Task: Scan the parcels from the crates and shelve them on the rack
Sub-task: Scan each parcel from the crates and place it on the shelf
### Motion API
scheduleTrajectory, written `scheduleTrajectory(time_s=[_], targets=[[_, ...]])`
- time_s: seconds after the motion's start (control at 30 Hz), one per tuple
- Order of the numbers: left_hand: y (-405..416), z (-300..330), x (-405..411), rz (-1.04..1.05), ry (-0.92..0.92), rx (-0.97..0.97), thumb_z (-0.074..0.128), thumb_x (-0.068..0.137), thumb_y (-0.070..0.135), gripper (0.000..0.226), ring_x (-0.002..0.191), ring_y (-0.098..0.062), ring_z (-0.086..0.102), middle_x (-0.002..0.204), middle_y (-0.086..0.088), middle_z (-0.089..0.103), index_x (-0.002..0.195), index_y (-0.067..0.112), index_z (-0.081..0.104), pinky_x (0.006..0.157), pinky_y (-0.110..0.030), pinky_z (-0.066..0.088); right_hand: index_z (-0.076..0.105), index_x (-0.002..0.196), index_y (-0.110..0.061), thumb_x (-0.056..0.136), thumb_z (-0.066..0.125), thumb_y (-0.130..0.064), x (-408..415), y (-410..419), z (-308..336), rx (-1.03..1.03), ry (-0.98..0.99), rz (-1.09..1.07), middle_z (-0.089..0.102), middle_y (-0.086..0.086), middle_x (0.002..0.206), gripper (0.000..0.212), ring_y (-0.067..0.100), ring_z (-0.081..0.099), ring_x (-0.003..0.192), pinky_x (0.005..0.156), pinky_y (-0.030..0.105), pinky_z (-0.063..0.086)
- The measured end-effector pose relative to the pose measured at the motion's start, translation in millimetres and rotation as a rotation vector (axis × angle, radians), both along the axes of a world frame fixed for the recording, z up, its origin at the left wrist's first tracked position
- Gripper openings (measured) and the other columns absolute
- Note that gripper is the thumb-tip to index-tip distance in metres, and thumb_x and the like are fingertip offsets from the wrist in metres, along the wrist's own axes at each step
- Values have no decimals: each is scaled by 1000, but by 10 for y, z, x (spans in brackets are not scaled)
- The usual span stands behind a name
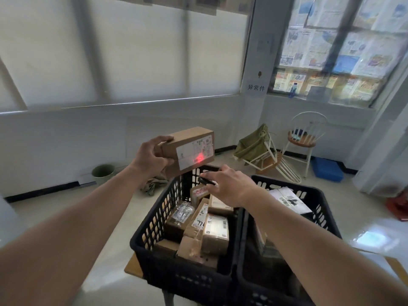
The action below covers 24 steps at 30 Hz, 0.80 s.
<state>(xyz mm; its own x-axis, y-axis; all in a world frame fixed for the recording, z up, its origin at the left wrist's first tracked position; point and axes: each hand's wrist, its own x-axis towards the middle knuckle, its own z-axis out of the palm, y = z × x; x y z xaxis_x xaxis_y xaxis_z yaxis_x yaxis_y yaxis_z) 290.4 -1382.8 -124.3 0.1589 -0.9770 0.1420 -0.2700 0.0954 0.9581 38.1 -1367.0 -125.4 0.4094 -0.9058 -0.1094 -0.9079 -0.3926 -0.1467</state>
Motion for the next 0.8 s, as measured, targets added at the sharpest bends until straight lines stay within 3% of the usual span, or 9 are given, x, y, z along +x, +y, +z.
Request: scheduleTrajectory(time_s=[0.1,0.23,0.33,0.6,0.7,0.8], targets=[[179,6,-179,88,-25,-13,77,80,-15,74,98,-19,64,105,9,63,136,32,66,63,-30,64,36,160,-52,110,43,-55,-182,76,49,-17,43,78,45,7,153,51,37,56,129,104,49,53],[429,44,-361,188,-61,-31,82,78,-10,74,105,-26,65,112,4,64,130,40,68,75,-41,67,37,159,-53,110,44,-54,-392,192,117,-24,53,150,44,7,154,50,37,56,129,105,51,53],[612,81,-445,243,-98,-33,83,77,-8,75,115,-34,63,130,-10,62,133,40,68,87,-56,64,34,158,-58,110,42,-55,-497,313,151,-29,50,186,41,6,157,49,36,54,130,104,51,52],[1007,211,-575,319,-105,-8,82,79,-8,74,122,-38,59,137,-16,56,133,40,68,95,-58,60,33,158,-57,109,43,-54,-597,518,221,-79,-7,250,45,5,152,50,32,58,125,96,46,55],[1148,286,-562,337,-13,-18,83,79,-5,74,120,-37,60,136,-14,56,133,43,66,90,-56,63,33,159,-57,110,43,-51,-546,557,196,-42,-199,204,47,7,152,50,29,61,120,88,38,55],[1281,356,-528,283,265,-16,82,80,-6,83,111,-33,67,127,-7,66,144,41,58,80,-51,65,45,157,-46,112,50,-39,-400,578,170,43,-638,51,60,6,144,46,16,69,87,68,31,57]])
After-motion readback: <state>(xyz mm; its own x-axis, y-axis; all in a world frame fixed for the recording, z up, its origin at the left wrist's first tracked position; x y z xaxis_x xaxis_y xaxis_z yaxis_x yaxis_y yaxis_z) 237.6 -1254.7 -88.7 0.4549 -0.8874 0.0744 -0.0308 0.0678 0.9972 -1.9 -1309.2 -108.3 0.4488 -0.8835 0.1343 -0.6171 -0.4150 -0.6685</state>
